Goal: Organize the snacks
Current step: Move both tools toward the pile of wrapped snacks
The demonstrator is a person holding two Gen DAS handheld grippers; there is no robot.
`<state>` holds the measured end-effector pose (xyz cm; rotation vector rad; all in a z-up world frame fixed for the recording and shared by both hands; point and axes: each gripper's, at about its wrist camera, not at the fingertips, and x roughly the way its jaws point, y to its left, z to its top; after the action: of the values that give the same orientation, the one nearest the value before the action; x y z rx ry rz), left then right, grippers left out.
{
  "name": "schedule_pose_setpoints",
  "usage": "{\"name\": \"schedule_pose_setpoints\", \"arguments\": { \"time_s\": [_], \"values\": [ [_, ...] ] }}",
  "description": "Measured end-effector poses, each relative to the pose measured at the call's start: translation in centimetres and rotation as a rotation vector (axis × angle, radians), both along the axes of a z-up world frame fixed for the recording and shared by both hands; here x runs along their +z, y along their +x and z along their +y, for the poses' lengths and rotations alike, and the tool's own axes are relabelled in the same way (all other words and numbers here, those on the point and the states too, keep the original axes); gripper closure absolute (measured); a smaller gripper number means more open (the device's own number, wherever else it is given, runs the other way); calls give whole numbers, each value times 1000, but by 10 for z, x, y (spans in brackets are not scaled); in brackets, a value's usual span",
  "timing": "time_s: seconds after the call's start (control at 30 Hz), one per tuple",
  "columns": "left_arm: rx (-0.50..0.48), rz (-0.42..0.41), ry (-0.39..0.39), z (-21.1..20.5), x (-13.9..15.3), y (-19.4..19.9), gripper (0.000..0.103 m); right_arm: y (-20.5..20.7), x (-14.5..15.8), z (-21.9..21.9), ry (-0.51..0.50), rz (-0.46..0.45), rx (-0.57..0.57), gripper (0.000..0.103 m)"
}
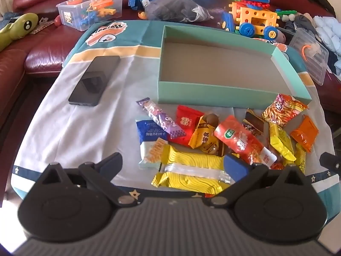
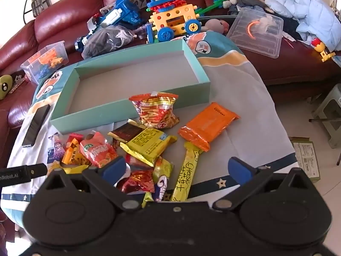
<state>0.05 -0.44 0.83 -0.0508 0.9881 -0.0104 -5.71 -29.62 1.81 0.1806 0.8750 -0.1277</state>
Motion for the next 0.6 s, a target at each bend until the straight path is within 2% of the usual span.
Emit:
{"name": "schedule_pose_setpoints", "arguments": {
  "time_s": [0.6],
  "values": [
    [3,8,17,1,0,-3,0,-2,1,0,12,12,-8,0]
  ]
}}
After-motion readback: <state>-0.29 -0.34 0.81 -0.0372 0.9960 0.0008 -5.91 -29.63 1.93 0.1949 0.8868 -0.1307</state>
